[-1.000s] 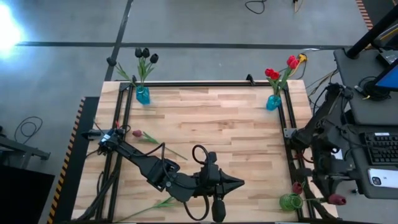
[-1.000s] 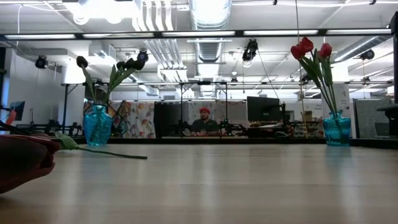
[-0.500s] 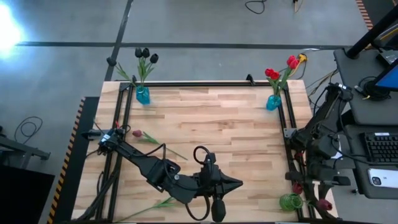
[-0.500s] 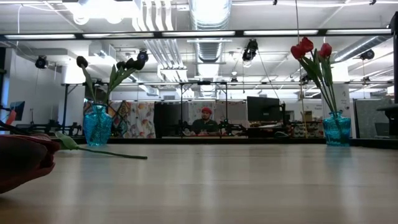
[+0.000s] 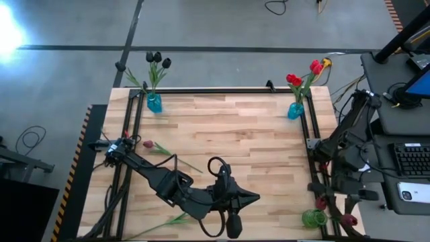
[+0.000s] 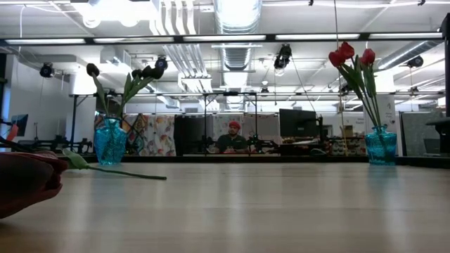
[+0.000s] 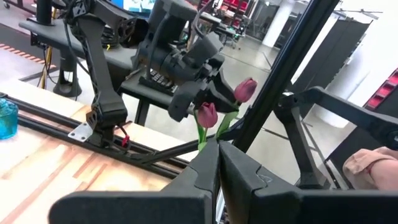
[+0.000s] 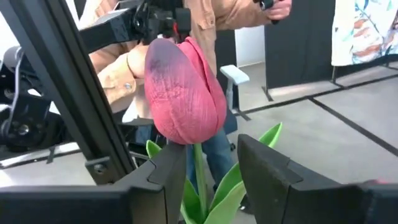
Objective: Sort flowers into vase by color
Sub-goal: Put the dark red tulip into the green vase
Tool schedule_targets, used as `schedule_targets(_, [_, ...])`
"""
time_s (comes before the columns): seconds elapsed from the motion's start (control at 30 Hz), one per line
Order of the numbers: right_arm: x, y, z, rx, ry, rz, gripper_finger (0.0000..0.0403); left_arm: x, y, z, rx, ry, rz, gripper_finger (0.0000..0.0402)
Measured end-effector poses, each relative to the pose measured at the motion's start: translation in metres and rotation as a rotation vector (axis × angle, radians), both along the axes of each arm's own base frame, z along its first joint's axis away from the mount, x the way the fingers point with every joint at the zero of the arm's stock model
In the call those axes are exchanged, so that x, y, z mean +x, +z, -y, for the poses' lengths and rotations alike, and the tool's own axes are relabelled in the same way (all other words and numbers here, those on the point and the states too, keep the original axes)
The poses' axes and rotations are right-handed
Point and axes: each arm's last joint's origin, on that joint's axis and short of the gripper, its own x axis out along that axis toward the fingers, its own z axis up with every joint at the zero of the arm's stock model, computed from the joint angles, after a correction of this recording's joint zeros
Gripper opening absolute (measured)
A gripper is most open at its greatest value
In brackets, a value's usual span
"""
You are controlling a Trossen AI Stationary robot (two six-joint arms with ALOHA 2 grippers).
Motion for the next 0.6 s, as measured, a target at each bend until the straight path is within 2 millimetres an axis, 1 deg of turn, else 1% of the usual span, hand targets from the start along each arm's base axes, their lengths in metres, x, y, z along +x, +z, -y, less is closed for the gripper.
schedule_targets(0.17, [-0.006, 0.005, 0.007, -0.051, -0.008, -0.056, 0.0137, 0.000, -0.001, 0.000, 0.006, -0.004, -0.015, 0.0000])
schedule_targets(0.3, [-0.009, 0.000, 0.015, -0.118, -0.090, -0.115, 0.0137, -0.001, -0.003, -0.001, 0.010, -0.005, -0.033, 0.0000])
schedule_targets(0.4, [-0.009, -0.003, 0.018, -0.148, -0.136, -0.144, 0.0137, -0.002, -0.002, 0.000, 0.003, -0.037, -0.034, 0.0000])
schedule_targets(0.6, [-0.016, 0.001, 0.026, -0.122, -0.131, -0.151, 0.0137, -0.002, -0.004, -0.001, 0.005, -0.037, -0.051, 0.0000])
